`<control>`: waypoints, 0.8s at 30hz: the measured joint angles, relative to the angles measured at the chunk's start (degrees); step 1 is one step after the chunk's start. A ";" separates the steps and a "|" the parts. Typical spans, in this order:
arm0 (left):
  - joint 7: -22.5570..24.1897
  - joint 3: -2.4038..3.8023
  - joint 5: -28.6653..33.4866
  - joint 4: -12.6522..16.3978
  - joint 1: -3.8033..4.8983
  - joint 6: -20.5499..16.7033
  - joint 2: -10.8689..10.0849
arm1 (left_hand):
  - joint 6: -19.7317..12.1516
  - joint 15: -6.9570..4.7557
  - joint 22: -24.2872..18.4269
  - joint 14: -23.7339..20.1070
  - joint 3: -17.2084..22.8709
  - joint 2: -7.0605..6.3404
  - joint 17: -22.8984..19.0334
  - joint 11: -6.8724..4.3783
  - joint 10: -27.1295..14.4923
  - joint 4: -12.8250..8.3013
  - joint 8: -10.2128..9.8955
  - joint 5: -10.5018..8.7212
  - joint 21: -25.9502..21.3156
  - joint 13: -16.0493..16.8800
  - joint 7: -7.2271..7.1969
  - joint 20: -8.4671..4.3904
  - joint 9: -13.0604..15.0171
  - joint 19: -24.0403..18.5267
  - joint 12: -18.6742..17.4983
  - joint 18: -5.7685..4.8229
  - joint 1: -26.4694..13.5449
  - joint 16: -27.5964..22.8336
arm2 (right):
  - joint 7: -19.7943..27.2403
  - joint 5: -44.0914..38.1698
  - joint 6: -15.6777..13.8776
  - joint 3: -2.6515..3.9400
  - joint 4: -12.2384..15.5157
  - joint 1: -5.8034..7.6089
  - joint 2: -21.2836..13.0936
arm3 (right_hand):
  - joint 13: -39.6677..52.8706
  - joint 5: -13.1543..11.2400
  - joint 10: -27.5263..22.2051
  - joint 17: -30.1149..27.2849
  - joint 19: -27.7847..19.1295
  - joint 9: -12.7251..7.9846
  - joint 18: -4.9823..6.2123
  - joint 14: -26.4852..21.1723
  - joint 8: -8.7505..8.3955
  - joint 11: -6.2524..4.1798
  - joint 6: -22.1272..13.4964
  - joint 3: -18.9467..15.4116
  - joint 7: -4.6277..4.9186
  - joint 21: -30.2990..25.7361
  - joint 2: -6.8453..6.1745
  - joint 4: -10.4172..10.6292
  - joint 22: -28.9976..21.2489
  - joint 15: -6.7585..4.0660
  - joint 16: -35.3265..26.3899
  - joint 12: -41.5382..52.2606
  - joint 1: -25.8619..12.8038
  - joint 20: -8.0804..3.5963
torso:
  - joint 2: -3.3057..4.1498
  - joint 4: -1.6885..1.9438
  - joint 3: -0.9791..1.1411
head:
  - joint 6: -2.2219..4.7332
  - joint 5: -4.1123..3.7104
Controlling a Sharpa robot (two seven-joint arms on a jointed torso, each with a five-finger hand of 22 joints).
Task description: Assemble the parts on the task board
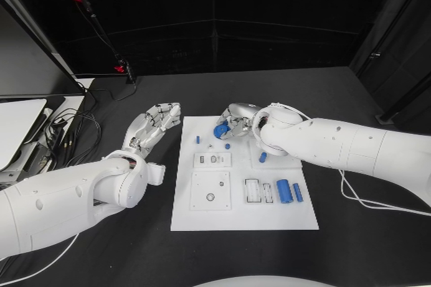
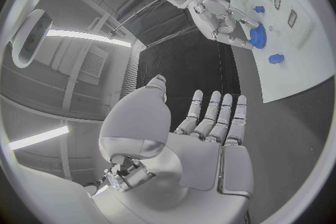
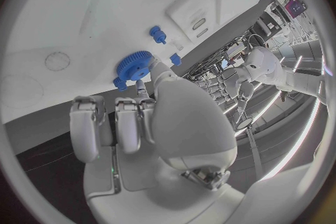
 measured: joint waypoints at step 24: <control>0.00 -0.16 0.00 -0.32 0.00 0.38 0.01 | 0.00 0.00 0.00 0.00 0.00 0.22 0.00 0.00 0.00 0.00 0.00 0.00 0.00 0.00 0.00 0.00 0.00 0.00 0.22 0.01 0.23 0.00 | 15.28 15.98 -15.91 0.03 13.23 0.07 -13.42 | 0.00 6.61 0.00 0.03 0.05 2.47 -0.01 0.14 6.67 3.37 9.36 -1.77 4.02 0.00 0.50 5.76 0.04 1.62 0.00 0.00 -1.21 0.32 | -0.09 0.09 -0.05 | -0.07 -0.15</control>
